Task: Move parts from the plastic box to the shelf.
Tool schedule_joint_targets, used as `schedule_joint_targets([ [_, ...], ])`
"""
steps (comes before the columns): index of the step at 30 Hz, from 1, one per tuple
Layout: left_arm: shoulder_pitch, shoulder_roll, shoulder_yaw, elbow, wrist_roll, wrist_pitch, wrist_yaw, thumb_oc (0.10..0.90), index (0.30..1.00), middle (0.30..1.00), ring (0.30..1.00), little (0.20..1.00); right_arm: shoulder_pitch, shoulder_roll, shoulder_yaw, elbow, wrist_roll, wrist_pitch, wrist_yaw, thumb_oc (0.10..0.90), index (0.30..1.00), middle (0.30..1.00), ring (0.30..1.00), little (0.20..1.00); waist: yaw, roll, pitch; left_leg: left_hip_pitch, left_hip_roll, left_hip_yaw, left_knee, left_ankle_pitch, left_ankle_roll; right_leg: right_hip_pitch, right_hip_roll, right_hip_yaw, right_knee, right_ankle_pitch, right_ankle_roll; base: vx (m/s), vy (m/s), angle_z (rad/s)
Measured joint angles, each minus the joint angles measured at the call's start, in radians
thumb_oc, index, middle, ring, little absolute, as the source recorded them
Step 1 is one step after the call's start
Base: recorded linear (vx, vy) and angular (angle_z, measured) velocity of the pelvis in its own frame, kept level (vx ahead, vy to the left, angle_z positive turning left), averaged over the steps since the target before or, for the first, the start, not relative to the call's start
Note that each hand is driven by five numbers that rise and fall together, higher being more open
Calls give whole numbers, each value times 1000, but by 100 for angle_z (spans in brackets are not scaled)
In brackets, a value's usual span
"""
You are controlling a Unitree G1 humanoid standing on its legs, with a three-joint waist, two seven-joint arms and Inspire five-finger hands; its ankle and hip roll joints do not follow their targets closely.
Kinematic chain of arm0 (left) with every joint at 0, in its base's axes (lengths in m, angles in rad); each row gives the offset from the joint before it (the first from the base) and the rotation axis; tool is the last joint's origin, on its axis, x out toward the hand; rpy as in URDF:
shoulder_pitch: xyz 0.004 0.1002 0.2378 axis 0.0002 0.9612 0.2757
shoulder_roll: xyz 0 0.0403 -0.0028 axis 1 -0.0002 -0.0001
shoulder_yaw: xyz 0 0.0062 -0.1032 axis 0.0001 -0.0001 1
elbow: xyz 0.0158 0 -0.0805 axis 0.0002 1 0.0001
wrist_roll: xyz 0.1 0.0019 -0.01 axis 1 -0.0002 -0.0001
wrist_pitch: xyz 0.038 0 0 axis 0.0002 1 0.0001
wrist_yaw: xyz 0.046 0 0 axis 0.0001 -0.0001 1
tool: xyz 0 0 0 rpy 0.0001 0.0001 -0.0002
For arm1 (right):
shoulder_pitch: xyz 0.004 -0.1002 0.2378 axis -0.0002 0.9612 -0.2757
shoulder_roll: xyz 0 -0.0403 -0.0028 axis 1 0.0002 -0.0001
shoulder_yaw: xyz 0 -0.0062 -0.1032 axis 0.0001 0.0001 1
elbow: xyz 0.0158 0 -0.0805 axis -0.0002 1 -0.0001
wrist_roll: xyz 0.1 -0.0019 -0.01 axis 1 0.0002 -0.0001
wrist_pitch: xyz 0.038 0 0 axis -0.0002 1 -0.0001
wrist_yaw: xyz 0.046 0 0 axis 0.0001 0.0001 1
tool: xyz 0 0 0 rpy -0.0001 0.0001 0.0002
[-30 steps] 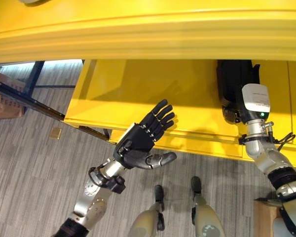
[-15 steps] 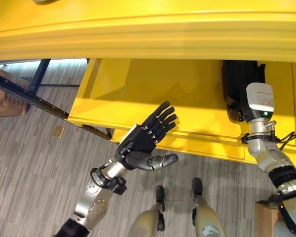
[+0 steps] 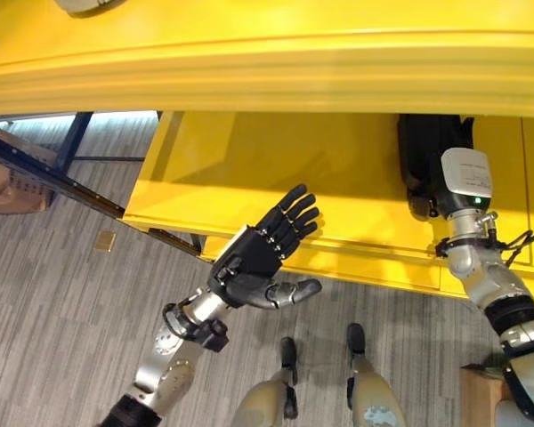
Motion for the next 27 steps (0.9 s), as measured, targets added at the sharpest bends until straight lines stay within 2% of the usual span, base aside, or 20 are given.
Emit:
schedule_joint_targets([
  [4, 7, -2, 1, 0, 1, 8, -2, 900, 1000, 1000, 1000, 1000, 37, 1, -27, -52, 0, 18, 41, 900, 1000, 1000, 1000, 1000, -2, -2, 1, 20, 0, 2, 0, 0, -5, 19, 0, 1, 0, -2, -3, 0, 0, 0],
  [6, 7, -2, 9, -2, 1, 20, -2, 900, 1000, 1000, 1000, 1000, 127, 0, -46, -184, -1, 38, 63, 900, 1000, 1000, 1000, 1000, -3, -14, 3, 23, 2, 1, 0, -2, -6, 23, 3, 3, 0, -3, -4, 0, 0, 0],
  [10, 44, -2, 30, -2, 9, 21, -2, 900, 1000, 1000, 1000, 1000, 241, 15, -61, -230, -25, 33, 73, 900, 1000, 1000, 1000, 1000, -3, -41, 5, 47, 1, 5, 0, -11, -5, 46, 2, 8, 0, -9, -3, 22, 7, -2],
  [13, 51, -2, 37, -3, 9, 21, -3, 900, 1000, 1000, 1000, 1000, 268, 21, -62, -231, -73, 20, 69, 900, 1000, 1000, 1000, 1000, -4, -46, 5, 50, -1, 8, 0, -13, -2, 46, 0, 17, 0, -10, -2, 18, 20, -7],
  [22, 59, -2, 40, -9, 9, 21, -18, 900, 1000, 1000, 1000, 1000, 285, 23, -62, -231, -133, 17, 11, 900, 1000, 1000, 1000, 1000, -6, -46, 5, 54, -1, 20, 0, -13, -1, 46, 0, 26, 0, -9, -2, 4, 5, -1],
  [27, 61, -2, 40, -18, 8, 20, -18, 900, 1000, 1000, 1000, 1000, 298, 23, -62, -231, -232, 22, -86, 900, 1000, 1000, 1000, 1000, -6, -45, 4, 55, -1, 22, 0, -13, -1, 46, 0, 27, 0, -8, -2, 0, 0, 0],
])
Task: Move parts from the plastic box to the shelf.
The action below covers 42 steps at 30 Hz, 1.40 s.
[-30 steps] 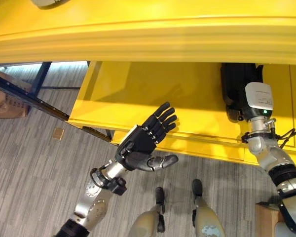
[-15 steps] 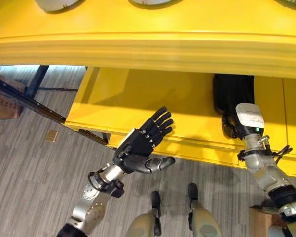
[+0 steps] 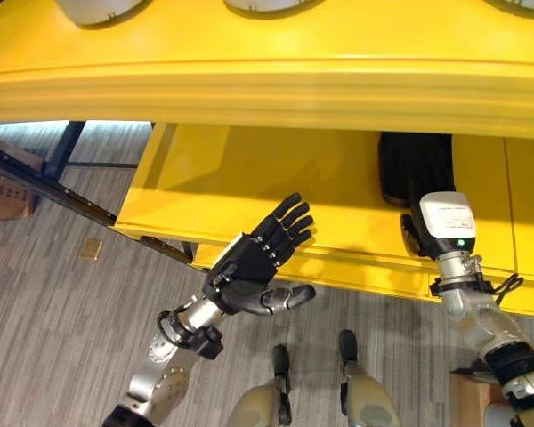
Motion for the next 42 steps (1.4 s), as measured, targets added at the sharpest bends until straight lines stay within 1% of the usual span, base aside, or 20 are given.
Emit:
schedule_joint_targets([
  [10, 22, 1, 0, -4, 0, -1, -2, 900, 1000, 1000, 1000, 1000, 12, 0, -4, -9, -53, -45, -135, 900, 1000, 1000, 1000, 1000, -22, 3, -2, 1, 0, 2, 0, 0, 0, 0, 0, 2, 0, 0, 0, 0, 4, 0],
  [13, 30, 1, 1, -19, 0, -4, -2, 900, 1000, 1000, 1000, 1000, 55, 1, -42, -50, -94, -58, -174, 900, 1000, 1000, 1000, 1000, -22, 9, -3, 1, 0, 2, 0, 0, 0, 0, 0, 2, 0, 0, 0, -3, 38, 0],
  [18, 52, -3, 4, -23, -1, -18, -3, 900, 1000, 1000, 1000, 1000, 140, 14, -97, -154, -126, -144, -240, 900, 1000, 1000, 1000, 1000, -28, 19, -7, 10, 0, 5, 0, -2, 1, 7, 0, 4, 0, 0, -1, -7, 56, -2],
  [25, 94, -12, 6, -57, 0, -22, -8, 900, 1000, 1000, 1000, 1000, 274, 49, -133, -358, -129, -239, -239, 900, 1000, 1000, 1000, 1000, -56, 25, -12, 34, -2, 26, -4, -21, 11, 22, -1, 28, 0, -2, 1, -27, 128, -8],
  [27, 94, -38, 6, -62, 0, -30, -15, 900, 1000, 1000, 1000, 1000, 325, 56, -136, -479, -121, -277, -216, 900, 1000, 1000, 1000, 1000, -95, 22, -24, 40, -10, 39, -4, -24, 13, 21, -7, 42, 0, 0, 6, -43, 239, -22],
  [28, 90, -53, 1, -61, 0, -38, -24, 900, 1000, 1000, 1000, 1000, 334, 72, -135, -504, -103, -281, -191, 900, 1000, 1000, 1000, 1000, -106, 13, -30, 49, -13, 56, -1, -27, 10, 20, -8, 59, 0, 3, 12, -25, 301, -45],
  [29, 82, -70, -14, -61, 0, -41, -28, 900, 1000, 1000, 1000, 1000, 396, 127, -134, -567, -26, -278, -143, 900, 1000, 1000, 1000, 1000, -116, -14, -49, 57, -23, 82, 0, -34, 13, 15, -7, 88, 0, 10, 23, -45, 323, -62],
  [30, 71, -69, -21, -60, 5, -41, -28, 900, 1000, 1000, 1000, 1000, 438, 165, -124, -608, 22, -277, -124, 900, 1000, 1000, 1000, 1000, -133, -48, -65, 66, -27, 102, -4, -42, 19, 14, -10, 108, 0, 9, 30, -51, 262, -81],
  [31, 54, -60, -30, -58, 32, -44, -17, 900, 1000, 1000, 1000, 1000, 507, 194, -121, -632, 71, -267, -109, 900, 1000, 1000, 1000, 1000, -174, -102, -96, 73, -39, 135, 0, -51, 26, 3, -11, 143, 0, 18, 46, -123, 247, -78],
  [32, 46, -48, -33, -57, 46, -45, -16, 900, 1000, 1000, 1000, 1000, 529, 203, -119, -632, 99, -260, -109, 900, 1000, 1000, 1000, 1000, -194, -132, -116, 74, -44, 151, -5, -56, 34, -5, -25, 153, 0, 11, 59, -133, 155, -102],
  [33, 32, -31, -38, -60, 77, -53, -4, 900, 1000, 1000, 1000, 1000, 573, 199, -129, -632, 136, -252, -102, 900, 1000, 1000, 1000, 1000, -222, -169, -129, 86, -70, 212, 1, -66, 44, -31, -24, 170, 1, 48, 71, -198, 148, -185],
  [34, 60, -22, -24, -58, 80, -85, 24, 900, 1000, 1000, 1000, 1000, 557, 192, -115, -624, 163, -250, -86, 900, 1000, 1000, 1000, 1000, -193, -193, -142, 91, -65, 332, 1, -76, 62, -85, -28, 97, -4, 78, 140, -120, 117, -220],
  [35, 60, -21, -21, -41, 81, -85, 44, 900, 1000, 1000, 1000, 1000, 558, 183, -114, -624, 172, -250, -81, 900, 1000, 1000, 1000, 1000, -200, -196, -142, 91, -65, 386, 3, -82, 73, -109, -53, 0, 8, 28, 126, -87, 87, -239],
  [36, 59, -22, -19, -10, 77, -86, 84, 900, 1000, 1000, 1000, 1000, 555, 178, -93, -623, 172, -241, -81, 900, 1000, 1000, 1000, 1000, -210, -176, -136, 88, -45, 441, 4, -97, 93, -164, -83, -116, 118, -47, 108, -65, -31, -142],
  [37, 55, -29, -28, 27, 76, -85, 102, 900, 1000, 1000, 1000, 1000, 563, 165, -77, -623, 165, -239, -83, 900, 1000, 1000, 1000, 1000, -219, -164, -139, 97, -39, 439, 7, -108, 86, -138, -121, -130, 199, -60, 118, -101, -174, -76],
  [38, 55, -31, -39, 33, 75, -86, 108, 900, 1000, 1000, 1000, 1000, 563, 153, -78, -618, 148, -239, -96, 900, 1000, 1000, 1000, 1000, -211, -161, -141, 93, -32, 432, 16, -101, 81, -82, -152, -101, 211, -74, 130, -108, -228, 20],
  [39, 47, -44, -47, 55, 76, -89, 107, 900, 1000, 1000, 1000, 1000, 549, 128, -78, -585, 136, -248, -130, 900, 1000, 1000, 1000, 1000, -201, -151, -140, 62, -10, 414, 61, -91, 71, -47, -183, -90, 267, -135, 141, -88, -245, 33],
  [40, 48, -45, -48, 81, 75, -91, 106, 900, 1000, 1000, 1000, 1000, 527, 112, -79, -540, 123, -252, -140, 900, 1000, 1000, 1000, 1000, -168, -144, -139, 50, 11, 418, 83, -91, 69, -30, -211, -118, 301, -163, 140, -100, -231, 9],
  [41, 66, -16, -45, 96, 75, -90, 106, 900, 1000, 1000, 1000, 1000, 508, 112, -82, -509, 113, -248, -141, 900, 1000, 1000, 1000, 1000, -124, -153, -141, 51, 24, 421, 98, -88, 51, 20, -234, -166, 241, -111, 120, -96, -197, -30],
  [42, 80, 9, -40, 102, 76, -89, 105, 900, 1000, 1000, 1000, 1000, 494, 111, -82, -507, 113, -243, -141, 900, 1000, 1000, 1000, 1000, -101, -154, -140, 49, 27, 422, 99, -81, 37, 31, -216, -177, 214, -112, 120, -140, -263, -45],
])
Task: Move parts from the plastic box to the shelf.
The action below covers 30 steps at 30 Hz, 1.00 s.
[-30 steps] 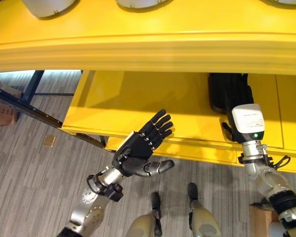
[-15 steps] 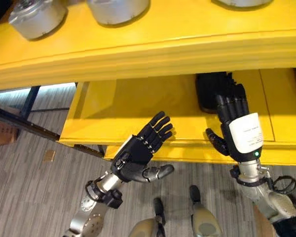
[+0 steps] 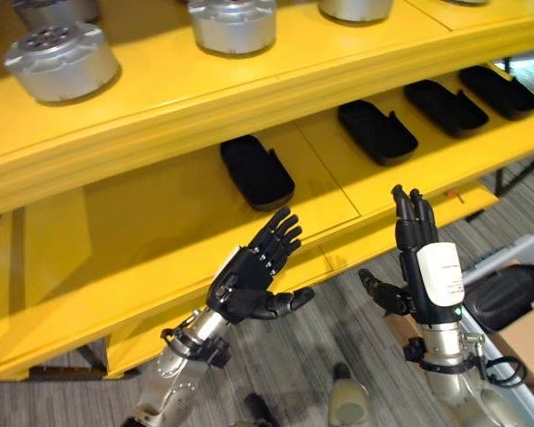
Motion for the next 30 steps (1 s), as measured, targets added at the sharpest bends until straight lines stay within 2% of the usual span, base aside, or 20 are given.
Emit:
schedule_joint_targets([
  [1, 26, 15, 11, -2, 0, 0, -2, 900, 1000, 1000, 1000, 1000, -28, -6, -2, 1, 0, 3, 0, 900, 1000, 1000, 1000, 1000, 16, 15, 2, 0, 19, 15, -9, 10, -15, -6, 22, -24, -11, 2, -3, -116, -244, -43],
  [2, 50, 22, 16, -1, 1, 3, -8, 900, 1000, 1000, 1000, 1000, -52, -8, -20, 1, 2, 5, -7, 900, 1000, 1000, 1000, 1000, 23, 34, -1, -1, 38, 18, -24, 27, -35, -6, 44, -14, -26, -2, -7, -139, -320, -33],
  [3, 60, 22, 15, -1, 3, 6, -24, 900, 1000, 1000, 1000, 1000, -59, -14, -40, 0, 3, 8, -16, 900, 1000, 1000, 1000, 1000, 21, 42, -2, 1, 46, 16, -33, 39, -46, 2, 54, -13, -46, -5, -11, -96, -261, -19],
  [7, 70, 18, 13, -28, 0, 22, -75, 900, 1000, 1000, 1000, 1000, -44, -14, -114, -3, 21, 52, -17, 900, 1000, 1000, 1000, 1000, 13, 58, -7, 4, 75, 14, -54, 57, -70, 7, 106, 7, -101, 15, -42, -93, -222, -15],
  [9, 70, 18, 14, -54, -5, 28, -89, 900, 1000, 1000, 1000, 1000, -22, -14, -130, -10, 50, 75, -15, 900, 1000, 1000, 1000, 1000, -9, 63, -9, 15, 78, 22, -87, 73, -83, 8, 121, 15, -140, 34, -46, -120, -262, -30],
  [11, 69, 14, 14, -75, -6, 29, -90, 900, 1000, 1000, 1000, 1000, 13, -14, -138, -14, 83, 98, -15, 900, 1000, 1000, 1000, 1000, -39, 68, -13, 21, 80, 25, -97, 89, -87, 17, 131, 19, -169, 49, -50, -129, -254, -22],
  [15, 43, -34, 2, -83, -8, 27, -82, 900, 1000, 1000, 1000, 1000, 65, -13, -166, -4, 179, 152, -14, 900, 1000, 1000, 1000, 1000, -106, 90, -26, 26, 90, 69, -96, 93, -91, 0, 149, 76, -192, 73, -57, -205, -352, -35],
  [17, 28, -46, -12, -83, -5, 27, -73, 900, 1000, 1000, 1000, 1000, 64, -12, -166, -3, 212, 174, -14, 900, 1000, 1000, 1000, 1000, -111, 94, -29, 33, 100, 69, -96, 95, -92, -12, 164, 106, -195, 80, -65, -154, -271, -57],
  [20, 5, -61, -20, -80, -5, 27, -42, 900, 1000, 1000, 1000, 1000, 65, -10, -165, -1, 237, 183, -15, 900, 1000, 1000, 1000, 1000, -116, 98, -28, 38, 117, 9, -96, 95, -92, -18, 185, 139, -209, 95, -73, -159, -300, -41],
  [23, -29, -71, -21, -70, -5, 25, -42, 900, 1000, 1000, 1000, 1000, 61, -5, -163, 26, 245, 183, -16, 900, 1000, 1000, 1000, 1000, -114, 104, -28, 41, 137, -12, -94, 85, -72, -35, 214, 169, -204, 95, -90, -142, -311, -36],
  [25, -25, -77, -20, -64, -5, 10, -44, 900, 1000, 1000, 1000, 1000, 33, 1, -152, 57, 246, 178, -13, 900, 1000, 1000, 1000, 1000, -90, 110, -27, 40, 151, -9, -59, 40, -64, -112, 238, 208, -114, 61, -111, 36, -222, -94],
  [26, -17, -73, -16, -60, -5, 8, -41, 900, 1000, 1000, 1000, 1000, 8, 3, -134, 58, 254, 178, -8, 900, 1000, 1000, 1000, 1000, -71, 110, -26, 37, 114, -136, -39, -39, -87, -149, 251, 246, -63, 46, -119, 82, -224, -164],
  [27, -9, -67, -9, -58, -4, 4, -32, 900, 1000, 1000, 1000, 1000, -16, 3, -117, 58, 255, 175, 3, 900, 1000, 1000, 1000, 1000, -43, 104, -25, 38, 64, -248, -14, -114, -73, -175, 263, 283, -24, 28, -136, 96, -227, -211],
  [28, 0, -57, -2, -58, -4, -2, -20, 900, 1000, 1000, 1000, 1000, -27, 3, -104, 57, 254, 165, 17, 900, 1000, 1000, 1000, 1000, -11, 92, -23, 37, 3, -364, 3, -160, -2, -196, 270, 334, 11, 20, -141, 53, -102, -220],
  [29, 9, -54, 1, -51, -3, -2, -11, 900, 1000, 1000, 1000, 1000, -40, 3, -103, 56, 254, 150, 28, 900, 1000, 1000, 1000, 1000, 0, 92, -23, 43, -6, -399, 18, -171, 26, -207, 284, 353, 16, 19, -139, 54, -119, -195],
  [30, 15, -48, 4, -52, -2, -2, -2, 900, 1000, 1000, 1000, 1000, -37, 3, -103, 54, 256, 140, 32, 900, 1000, 1000, 1000, 1000, -5, 111, -33, 53, -9, -398, 23, -176, 27, -218, 297, 344, 39, 17, -141, 49, -78, -143],
])
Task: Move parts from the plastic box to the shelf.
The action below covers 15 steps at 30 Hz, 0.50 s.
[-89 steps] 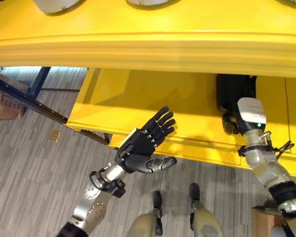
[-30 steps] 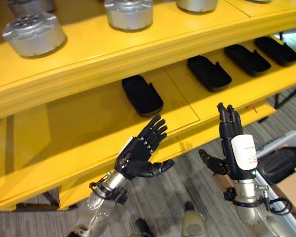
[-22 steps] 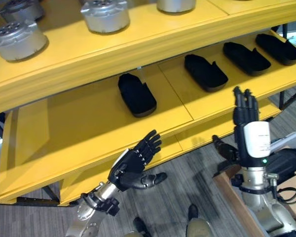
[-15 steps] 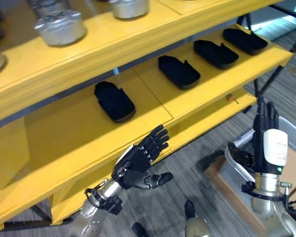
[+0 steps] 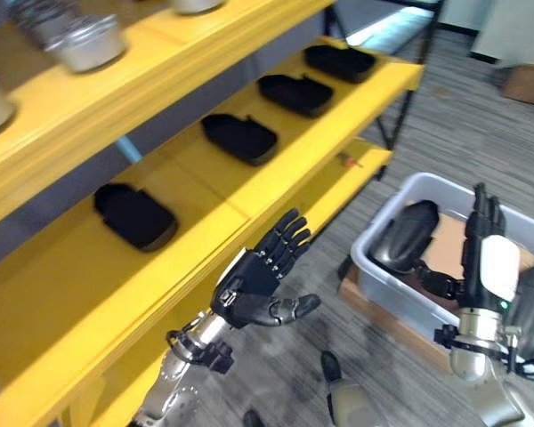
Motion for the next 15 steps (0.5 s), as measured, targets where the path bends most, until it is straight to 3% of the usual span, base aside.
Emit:
schedule_joint_targets([
  [2, 2, -8, 21, 2, 3, 0, 3, 900, 1000, 1000, 1000, 1000, 48, -6, -10, -5, 22, 0, 2, 900, 1000, 1000, 1000, 1000, -46, -8, 5, -2, -3, 1, 37, 0, -21, -35, 14, 27, 63, -19, -3, 140, -77, -90],
  [3, 5, -8, 30, 5, 6, 0, 1, 900, 1000, 1000, 1000, 1000, 65, 4, 0, 2, 29, 7, 16, 900, 1000, 1000, 1000, 1000, -48, -29, 17, -42, -16, -4, 167, 10, -34, 4, 18, 69, 7, 6, -22, 178, -51, -84],
  [5, 37, -9, 44, 7, 6, -1, -10, 900, 1000, 1000, 1000, 1000, 59, 7, 44, 2, 27, 11, 23, 900, 1000, 1000, 1000, 1000, -15, -60, 22, -60, -114, -85, 126, -6, -9, 66, -17, 154, -96, 66, -47, 115, -20, -99],
  [6, 49, -5, 45, 10, 6, -1, -23, 900, 1000, 1000, 1000, 1000, 61, 7, 58, -2, 22, 4, 23, 900, 1000, 1000, 1000, 1000, -3, -65, 22, -94, -174, -115, 73, 4, 3, 89, -41, 157, -151, 77, -36, 109, 1, -71],
  [7, 54, -3, 44, 11, 6, -1, -34, 900, 1000, 1000, 1000, 1000, 64, 7, 62, -2, 19, 3, 23, 900, 1000, 1000, 1000, 1000, -5, -59, 24, -127, -191, -130, 39, 23, 25, 98, -47, 139, -175, 80, -28, 106, 16, -38],
  [8, 54, -2, 44, 11, 5, -3, -51, 900, 1000, 1000, 1000, 1000, 64, 2, 69, -1, 20, 3, 25, 900, 1000, 1000, 1000, 1000, -5, -35, 26, -167, -194, -153, -18, 56, 29, 99, -29, 127, -183, 75, -18, 146, 36, -37],
  [9, 57, -4, 45, 14, 4, -6, -65, 900, 1000, 1000, 1000, 1000, 61, 1, 74, 0, 21, 2, 32, 900, 1000, 1000, 1000, 1000, 11, -5, 23, -181, -183, -170, 3, 106, 36, 98, 5, 132, -175, 71, 0, 149, 39, -70],
  [10, 69, -6, 46, 16, 2, -9, -69, 900, 1000, 1000, 1000, 1000, 57, 1, 81, 1, 21, -5, 41, 900, 1000, 1000, 1000, 1000, 34, 19, 27, -185, -151, -142, 7, 143, 37, 72, 40, 118, -98, 31, 7, 186, 61, -95],
  [11, 95, -1, 53, 7, -3, -16, -69, 900, 1000, 1000, 1000, 1000, 49, 3, 94, 2, 24, -7, 49, 900, 1000, 1000, 1000, 1000, 52, 32, 31, -195, -116, -104, 35, 151, 26, 18, 87, 62, 103, -60, -12, 185, 78, -93],
  [12, 129, 9, 58, 0, -3, -28, -72, 900, 1000, 1000, 1000, 1000, 53, 3, 107, -1, 28, -16, 53, 900, 1000, 1000, 1000, 1000, 60, 9, 29, -174, -120, -96, 50, 145, 10, 8, 115, 43, 259, -157, -22, 189, 100, -54],
  [13, 144, 28, 55, 0, -3, -40, -78, 900, 1000, 1000, 1000, 1000, 63, 4, 106, -10, 29, -27, 54, 900, 1000, 1000, 1000, 1000, 53, -36, 28, -166, -149, -85, 77, 135, 3, 49, 103, 42, 287, -222, -50, 186, 100, -35],
  [14, 133, 27, 53, 15, -2, -43, -85, 900, 1000, 1000, 1000, 1000, 45, -8, 100, -18, 29, -31, 58, 900, 1000, 1000, 1000, 1000, 56, -51, 40, -179, -162, -73, 121, 114, 10, 73, 92, 58, 248, -258, -90, 212, 108, -14],
  [15, 122, 27, 43, 29, -2, -41, -83, 900, 1000, 1000, 1000, 1000, 35, -11, 91, -25, 29, -33, 63, 900, 1000, 1000, 1000, 1000, 52, -46, 41, -207, -154, -87, 157, 124, -3, 92, 96, 68, 199, -231, -96, 284, 139, -23],
])
